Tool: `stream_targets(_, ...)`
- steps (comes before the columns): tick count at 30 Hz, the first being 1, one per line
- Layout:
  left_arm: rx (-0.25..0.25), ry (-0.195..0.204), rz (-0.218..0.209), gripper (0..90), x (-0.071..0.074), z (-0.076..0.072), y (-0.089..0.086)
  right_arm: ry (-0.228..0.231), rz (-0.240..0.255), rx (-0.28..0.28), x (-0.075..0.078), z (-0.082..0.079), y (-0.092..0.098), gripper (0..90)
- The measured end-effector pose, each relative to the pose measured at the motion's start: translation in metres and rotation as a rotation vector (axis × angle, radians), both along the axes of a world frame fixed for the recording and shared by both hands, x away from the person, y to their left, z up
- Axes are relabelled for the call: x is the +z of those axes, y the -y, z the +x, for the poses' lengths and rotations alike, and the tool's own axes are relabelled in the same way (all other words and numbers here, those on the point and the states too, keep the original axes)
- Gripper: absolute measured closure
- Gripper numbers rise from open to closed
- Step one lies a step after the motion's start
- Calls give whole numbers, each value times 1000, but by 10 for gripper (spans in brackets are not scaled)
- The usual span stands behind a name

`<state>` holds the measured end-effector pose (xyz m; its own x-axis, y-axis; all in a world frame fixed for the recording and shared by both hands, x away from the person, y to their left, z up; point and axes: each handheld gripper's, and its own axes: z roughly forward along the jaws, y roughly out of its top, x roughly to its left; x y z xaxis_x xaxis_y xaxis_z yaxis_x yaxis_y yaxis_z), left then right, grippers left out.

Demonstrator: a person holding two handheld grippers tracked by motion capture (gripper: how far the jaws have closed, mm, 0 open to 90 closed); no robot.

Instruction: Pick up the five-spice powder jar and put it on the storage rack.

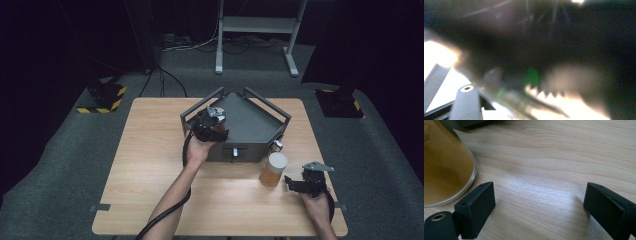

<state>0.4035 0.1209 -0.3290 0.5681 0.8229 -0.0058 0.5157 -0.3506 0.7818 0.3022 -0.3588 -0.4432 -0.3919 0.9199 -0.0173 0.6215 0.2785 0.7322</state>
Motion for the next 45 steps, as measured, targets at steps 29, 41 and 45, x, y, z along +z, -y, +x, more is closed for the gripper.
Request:
stream_targets(29, 217, 138, -368, 51, -38, -62, -5, 0, 0, 0, 0, 0, 0, 102)
stream_targets(41, 150, 133, -280, 41, -30, -74, -17, 0, 0, 0, 0, 0, 0, 102)
stream_targets(45, 208, 156, -395, 45, -43, -84, -9, 0, 0, 0, 0, 0, 0, 102)
